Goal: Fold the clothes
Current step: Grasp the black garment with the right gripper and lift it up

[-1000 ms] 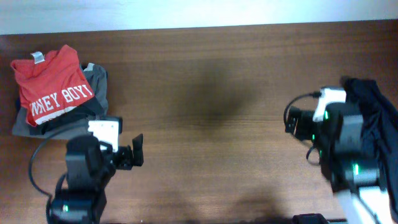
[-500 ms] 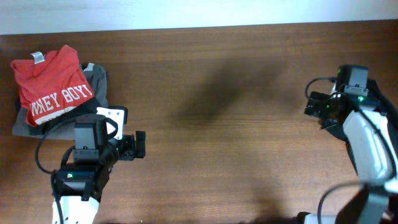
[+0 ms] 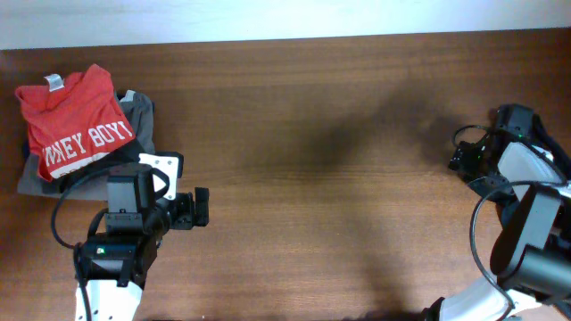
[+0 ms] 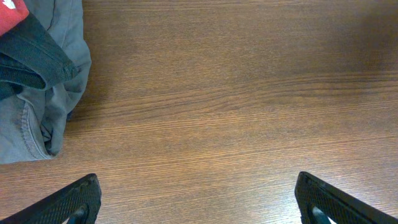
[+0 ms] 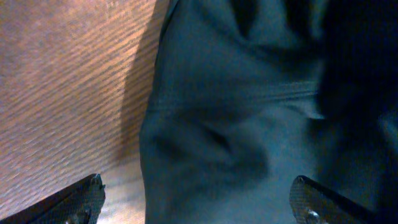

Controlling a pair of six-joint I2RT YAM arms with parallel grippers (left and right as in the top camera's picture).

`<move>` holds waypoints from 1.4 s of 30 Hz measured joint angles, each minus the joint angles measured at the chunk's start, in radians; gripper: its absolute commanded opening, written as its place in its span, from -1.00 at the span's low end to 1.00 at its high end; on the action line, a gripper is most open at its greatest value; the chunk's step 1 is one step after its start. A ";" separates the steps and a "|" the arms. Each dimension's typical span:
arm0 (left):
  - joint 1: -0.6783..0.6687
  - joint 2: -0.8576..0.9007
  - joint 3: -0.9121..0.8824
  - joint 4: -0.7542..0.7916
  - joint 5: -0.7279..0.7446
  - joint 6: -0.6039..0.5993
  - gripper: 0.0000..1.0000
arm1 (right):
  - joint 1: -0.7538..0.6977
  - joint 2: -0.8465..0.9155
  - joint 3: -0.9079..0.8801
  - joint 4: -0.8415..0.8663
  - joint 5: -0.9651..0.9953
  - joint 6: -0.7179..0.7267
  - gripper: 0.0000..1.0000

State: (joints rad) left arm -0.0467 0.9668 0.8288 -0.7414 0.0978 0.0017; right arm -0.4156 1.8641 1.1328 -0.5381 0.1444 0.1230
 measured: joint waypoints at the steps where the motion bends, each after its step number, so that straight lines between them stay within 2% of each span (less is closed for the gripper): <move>1: 0.000 0.000 0.000 0.000 0.000 0.000 0.98 | 0.000 0.013 0.000 0.006 -0.003 0.000 0.98; 3: 0.000 0.000 0.000 0.000 0.000 0.000 0.98 | 0.000 0.032 0.005 0.019 -0.011 0.003 0.95; 4: 0.000 0.000 0.000 0.000 0.000 0.000 0.99 | 0.000 0.038 0.010 0.023 -0.011 0.003 0.81; 6: 0.000 0.000 0.000 0.000 0.000 0.000 0.98 | 0.000 0.045 0.016 0.027 -0.014 0.009 0.30; 8: 0.000 0.000 0.000 0.000 0.000 0.000 0.98 | 0.000 0.051 0.021 0.031 -0.022 0.006 -0.35; 9: 0.000 0.000 0.000 0.000 0.000 0.000 0.98 | 0.000 0.054 0.021 0.033 -0.024 0.004 -0.74; 10: 0.000 0.000 0.001 0.000 0.000 0.000 0.98 | 0.000 0.056 0.021 0.033 -0.023 0.005 -0.92; 14: 0.000 0.000 0.001 0.005 0.000 0.000 0.98 | 0.000 0.058 0.022 0.023 -0.026 0.005 -0.93; 19: 0.000 0.000 0.002 0.031 0.000 0.000 0.98 | 0.012 0.058 0.050 -0.040 -0.109 0.005 -0.92; 23: 0.000 0.000 0.002 0.040 0.000 0.000 0.98 | 0.082 0.059 0.132 -0.073 -0.233 0.005 -0.92; 26: 0.000 0.000 0.002 0.042 0.000 0.000 0.98 | 0.176 0.060 0.254 -0.056 -0.313 0.017 -0.92; 32: 0.000 0.000 0.002 0.042 0.000 0.000 0.98 | 0.396 0.060 0.579 0.083 -0.363 0.053 -0.91; 33: 0.000 0.000 0.002 0.043 0.000 0.000 0.98 | 0.423 0.060 0.627 0.092 -0.358 0.056 -0.73; 34: 0.000 0.000 0.002 0.042 0.000 0.000 0.98 | 0.451 0.060 0.678 0.095 -0.343 0.064 -0.38; 37: 0.000 0.000 0.002 0.043 0.000 0.000 0.98 | 0.498 0.058 0.806 0.068 -0.286 0.061 0.95; 42: 0.000 0.000 0.002 0.042 0.000 0.000 0.98 | 0.467 0.048 0.848 -0.120 -0.223 0.059 0.98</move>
State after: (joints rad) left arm -0.0467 0.9668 0.8310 -0.6994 0.0982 0.0021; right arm 0.0513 1.9121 1.9808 -0.6582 -0.0784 0.1818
